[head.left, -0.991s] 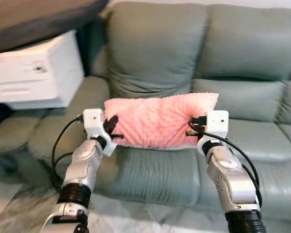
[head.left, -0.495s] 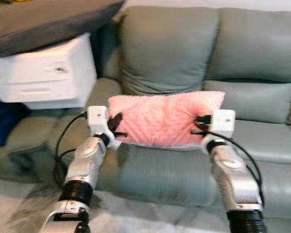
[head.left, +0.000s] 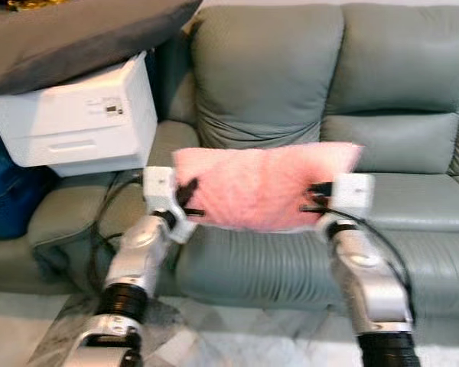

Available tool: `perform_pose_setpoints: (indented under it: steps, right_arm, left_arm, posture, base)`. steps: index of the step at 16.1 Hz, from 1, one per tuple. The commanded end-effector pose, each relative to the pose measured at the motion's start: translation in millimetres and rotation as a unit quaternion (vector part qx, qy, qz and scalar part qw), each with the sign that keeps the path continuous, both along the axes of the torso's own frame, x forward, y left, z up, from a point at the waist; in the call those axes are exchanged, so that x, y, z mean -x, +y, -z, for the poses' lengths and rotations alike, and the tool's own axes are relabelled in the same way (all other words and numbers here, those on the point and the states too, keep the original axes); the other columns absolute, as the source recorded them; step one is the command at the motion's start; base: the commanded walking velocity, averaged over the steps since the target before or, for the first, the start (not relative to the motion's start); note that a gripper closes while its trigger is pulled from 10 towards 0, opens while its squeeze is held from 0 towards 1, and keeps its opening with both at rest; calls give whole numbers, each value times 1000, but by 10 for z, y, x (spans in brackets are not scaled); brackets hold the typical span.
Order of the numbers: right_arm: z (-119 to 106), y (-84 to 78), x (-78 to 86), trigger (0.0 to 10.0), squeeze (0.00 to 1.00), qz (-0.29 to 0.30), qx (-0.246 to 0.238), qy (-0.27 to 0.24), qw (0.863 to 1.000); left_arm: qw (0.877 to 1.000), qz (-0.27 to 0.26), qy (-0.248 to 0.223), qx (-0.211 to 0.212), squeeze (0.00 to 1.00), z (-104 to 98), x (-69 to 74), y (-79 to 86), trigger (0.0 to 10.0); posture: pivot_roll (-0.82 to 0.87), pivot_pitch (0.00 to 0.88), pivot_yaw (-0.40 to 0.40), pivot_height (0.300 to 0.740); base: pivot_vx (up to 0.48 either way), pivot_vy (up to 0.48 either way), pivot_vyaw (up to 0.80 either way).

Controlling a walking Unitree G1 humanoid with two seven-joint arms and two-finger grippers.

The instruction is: Move the pillow to the sofa

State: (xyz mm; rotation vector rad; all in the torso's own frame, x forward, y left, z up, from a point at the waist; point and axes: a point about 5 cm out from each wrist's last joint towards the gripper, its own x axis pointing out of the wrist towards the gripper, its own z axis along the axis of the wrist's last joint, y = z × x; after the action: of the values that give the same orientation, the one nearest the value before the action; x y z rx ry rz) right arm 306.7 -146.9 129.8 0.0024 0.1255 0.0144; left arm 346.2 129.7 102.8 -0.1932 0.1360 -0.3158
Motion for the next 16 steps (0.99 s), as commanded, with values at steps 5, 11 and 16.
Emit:
perform_pose_setpoints:
  steps: [5,11,16]
  right_arm:
    - [-91,-68,-17,10000,0,12,7,-17,1000]
    - [-108,-88,-25,10000,0,11,11,-19,1000]
    - [-125,-82,-34,10000,0,10,11,-23,1000]
  left_arm:
    - [999,28,-22,-5,0,-66,-11,-109,10000]
    - [999,40,-23,-3,0,-65,-13,-144,10000]
    - [998,59,-24,27,0,-69,22,-182,10000]
  posture:
    - [-204,0,62,740]
    - [-212,0,58,740]
    - [-216,0,57,740]
  base:
    - [0,0,-788]
    - [0,0,-788]
    - [60,0,-551]
